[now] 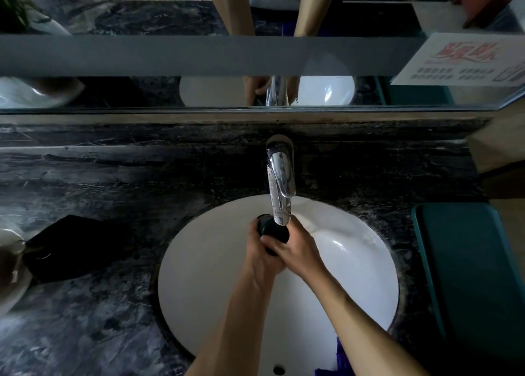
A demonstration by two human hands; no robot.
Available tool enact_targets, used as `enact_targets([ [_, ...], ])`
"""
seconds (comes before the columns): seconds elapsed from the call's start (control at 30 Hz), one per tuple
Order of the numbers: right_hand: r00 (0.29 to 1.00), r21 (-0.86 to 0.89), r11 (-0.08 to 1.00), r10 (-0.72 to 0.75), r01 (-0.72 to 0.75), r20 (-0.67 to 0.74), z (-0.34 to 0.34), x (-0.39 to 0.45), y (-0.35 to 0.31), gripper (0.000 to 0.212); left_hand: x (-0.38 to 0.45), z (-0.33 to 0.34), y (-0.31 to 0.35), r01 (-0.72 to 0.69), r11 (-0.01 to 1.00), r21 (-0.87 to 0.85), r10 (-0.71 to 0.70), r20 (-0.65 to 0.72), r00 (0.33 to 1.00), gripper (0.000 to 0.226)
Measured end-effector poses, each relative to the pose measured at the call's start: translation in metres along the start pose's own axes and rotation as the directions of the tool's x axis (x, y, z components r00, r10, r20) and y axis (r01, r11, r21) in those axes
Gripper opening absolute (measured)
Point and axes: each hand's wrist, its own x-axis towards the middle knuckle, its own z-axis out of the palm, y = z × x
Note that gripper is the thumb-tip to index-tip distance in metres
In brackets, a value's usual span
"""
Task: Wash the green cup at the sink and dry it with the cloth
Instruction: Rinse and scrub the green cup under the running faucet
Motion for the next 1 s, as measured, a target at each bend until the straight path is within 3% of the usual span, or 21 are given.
enact_targets([
  [0.13,0.984,0.097,0.995,0.018,-0.001,-0.177,0.002,0.002,-0.002,0.023,-0.003,0.002,-0.003,0.020,0.999,0.043,-0.021,0.027,0.999,0.043],
  [0.2,0.981,0.093,0.996,0.020,-0.002,-0.192,0.002,0.002,0.000,0.024,-0.004,0.002,-0.001,0.029,0.999,0.030,-0.029,0.014,0.999,0.044],
  [0.3,0.999,0.146,0.989,0.029,-0.024,-0.028,-0.002,0.000,0.002,0.031,-0.005,-0.001,-0.001,0.049,0.999,-0.020,-0.050,-0.040,0.998,0.054],
  [0.37,0.999,0.095,0.995,0.011,-0.015,0.041,-0.001,-0.004,0.001,0.049,-0.005,-0.004,-0.002,0.018,0.999,-0.030,-0.020,-0.045,0.999,0.053],
  [0.5,0.986,-0.021,0.998,0.047,-0.051,-0.163,0.009,-0.008,-0.006,0.049,-0.009,-0.003,-0.007,0.039,0.998,0.058,-0.037,-0.043,0.998,0.048],
  [0.6,0.964,0.081,0.994,0.092,-0.074,-0.248,0.012,-0.004,-0.005,0.028,-0.012,-0.001,-0.009,0.082,0.994,0.078,-0.076,-0.073,0.994,0.047],
  [0.67,0.977,0.116,0.992,0.079,-0.057,-0.196,0.010,-0.002,-0.001,0.023,-0.014,-0.002,-0.007,0.096,0.994,0.052,-0.089,-0.127,0.988,0.046],
  [0.73,0.998,0.171,0.984,0.050,-0.043,-0.036,0.005,-0.001,0.003,0.022,-0.015,-0.002,-0.003,0.111,0.994,0.011,-0.107,-0.185,0.977,0.053],
  [0.83,0.991,0.273,0.959,0.034,-0.068,0.127,0.001,-0.006,0.004,0.036,-0.014,-0.001,0.001,0.122,0.992,-0.015,-0.123,-0.217,0.968,0.052],
  [1.0,0.976,0.127,0.988,0.114,-0.091,-0.184,0.010,-0.008,-0.004,0.031,-0.014,0.001,-0.011,0.126,0.991,0.047,-0.118,-0.146,0.982,0.050],
])
